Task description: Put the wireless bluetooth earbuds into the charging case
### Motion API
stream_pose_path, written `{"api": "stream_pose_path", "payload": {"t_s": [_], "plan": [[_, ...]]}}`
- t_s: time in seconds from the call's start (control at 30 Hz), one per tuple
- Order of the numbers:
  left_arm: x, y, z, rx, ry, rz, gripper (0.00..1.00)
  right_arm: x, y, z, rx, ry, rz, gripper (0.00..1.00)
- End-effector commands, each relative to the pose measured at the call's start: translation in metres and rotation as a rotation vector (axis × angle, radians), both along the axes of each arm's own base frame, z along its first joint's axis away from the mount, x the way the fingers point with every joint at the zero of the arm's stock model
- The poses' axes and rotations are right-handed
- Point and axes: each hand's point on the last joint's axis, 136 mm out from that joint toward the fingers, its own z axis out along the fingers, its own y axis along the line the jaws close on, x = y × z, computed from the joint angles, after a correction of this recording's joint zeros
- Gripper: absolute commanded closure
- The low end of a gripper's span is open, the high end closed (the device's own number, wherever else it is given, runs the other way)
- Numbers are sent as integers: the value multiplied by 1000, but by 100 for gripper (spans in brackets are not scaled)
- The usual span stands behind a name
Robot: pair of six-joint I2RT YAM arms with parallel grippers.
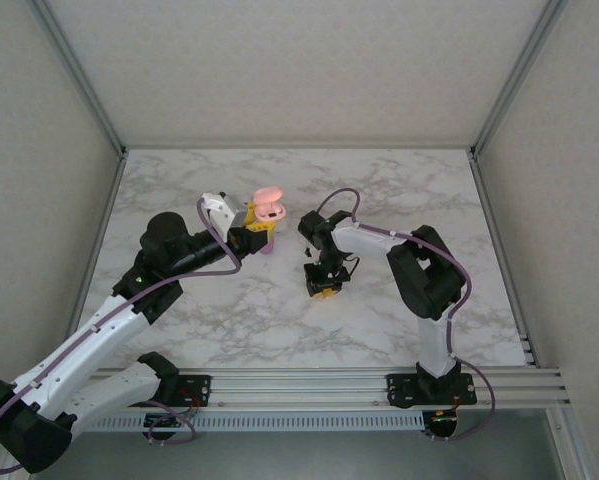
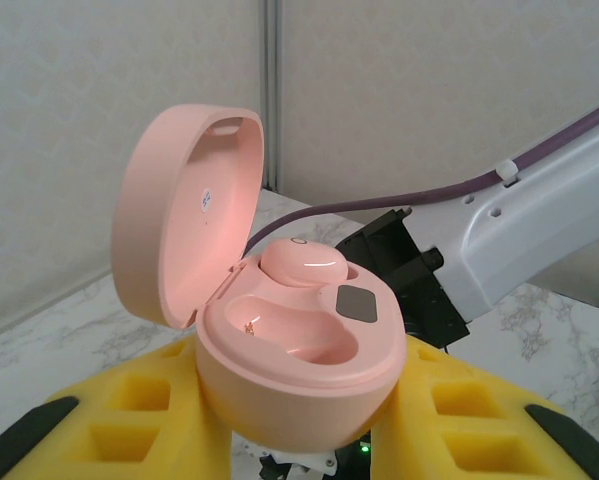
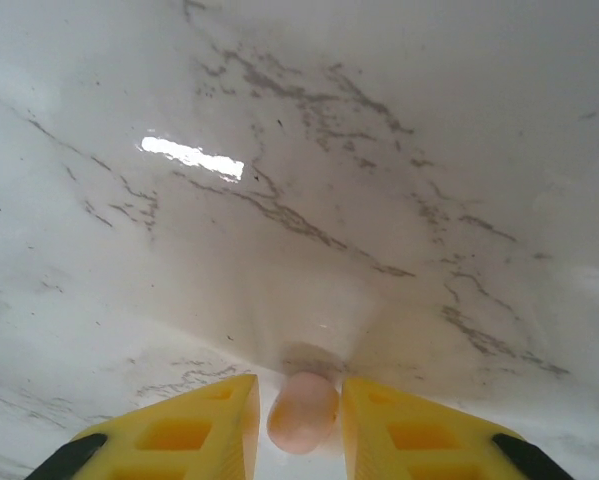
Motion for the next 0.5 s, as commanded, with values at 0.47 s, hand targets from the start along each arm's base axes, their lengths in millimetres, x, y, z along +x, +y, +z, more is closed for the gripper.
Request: {"api": "stream_pose_path", "payload": {"t_s": [0.47], "plan": [[-1, 1, 12, -18, -36, 4, 82, 3, 1, 16, -6, -39, -23, 82]]}}
